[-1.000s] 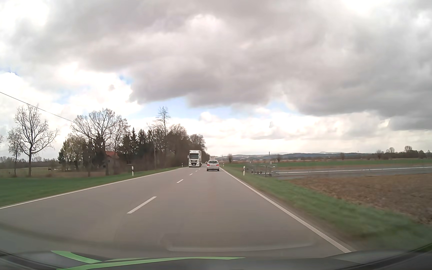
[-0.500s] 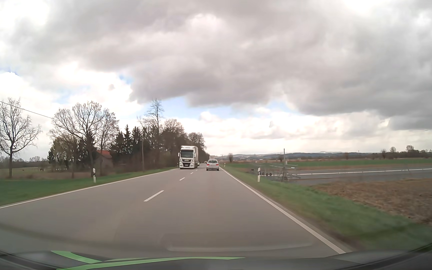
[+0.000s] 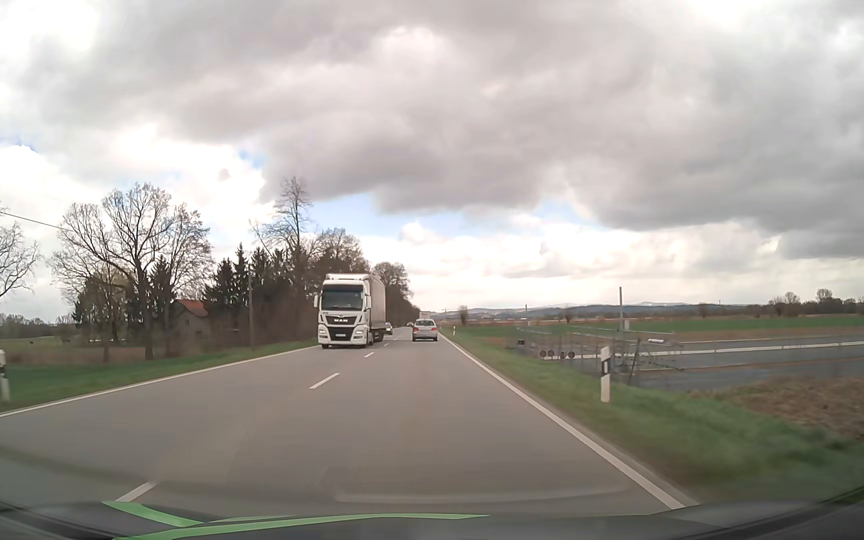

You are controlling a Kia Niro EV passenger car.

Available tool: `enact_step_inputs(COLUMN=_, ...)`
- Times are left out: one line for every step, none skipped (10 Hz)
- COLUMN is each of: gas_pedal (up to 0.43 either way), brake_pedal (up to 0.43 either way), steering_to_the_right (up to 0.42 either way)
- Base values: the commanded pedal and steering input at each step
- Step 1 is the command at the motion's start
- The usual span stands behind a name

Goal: Follow the waypoints while adhering to traffic rules and regulations

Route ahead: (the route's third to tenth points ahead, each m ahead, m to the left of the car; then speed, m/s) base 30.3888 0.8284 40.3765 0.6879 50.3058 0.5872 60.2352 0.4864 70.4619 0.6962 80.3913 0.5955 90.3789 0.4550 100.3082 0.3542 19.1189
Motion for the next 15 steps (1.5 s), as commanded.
enact_step_inputs(gas_pedal=0.157, brake_pedal=0.0, steering_to_the_right=-0.003)
enact_step_inputs(gas_pedal=0.157, brake_pedal=0.0, steering_to_the_right=-0.003)
enact_step_inputs(gas_pedal=0.157, brake_pedal=0.0, steering_to_the_right=-0.003)
enact_step_inputs(gas_pedal=0.157, brake_pedal=0.0, steering_to_the_right=-0.003)
enact_step_inputs(gas_pedal=0.157, brake_pedal=0.0, steering_to_the_right=-0.003)
enact_step_inputs(gas_pedal=0.157, brake_pedal=0.0, steering_to_the_right=-0.003)
enact_step_inputs(gas_pedal=0.157, brake_pedal=0.0, steering_to_the_right=-0.003)
enact_step_inputs(gas_pedal=0.157, brake_pedal=0.0, steering_to_the_right=-0.003)
enact_step_inputs(gas_pedal=0.157, brake_pedal=0.0, steering_to_the_right=-0.003)
enact_step_inputs(gas_pedal=0.157, brake_pedal=0.0, steering_to_the_right=-0.003)
enact_step_inputs(gas_pedal=0.157, brake_pedal=0.0, steering_to_the_right=-0.003)
enact_step_inputs(gas_pedal=0.157, brake_pedal=0.0, steering_to_the_right=-0.003)
enact_step_inputs(gas_pedal=0.157, brake_pedal=0.0, steering_to_the_right=-0.003)
enact_step_inputs(gas_pedal=0.157, brake_pedal=0.0, steering_to_the_right=-0.003)
enact_step_inputs(gas_pedal=0.157, brake_pedal=0.0, steering_to_the_right=-0.003)
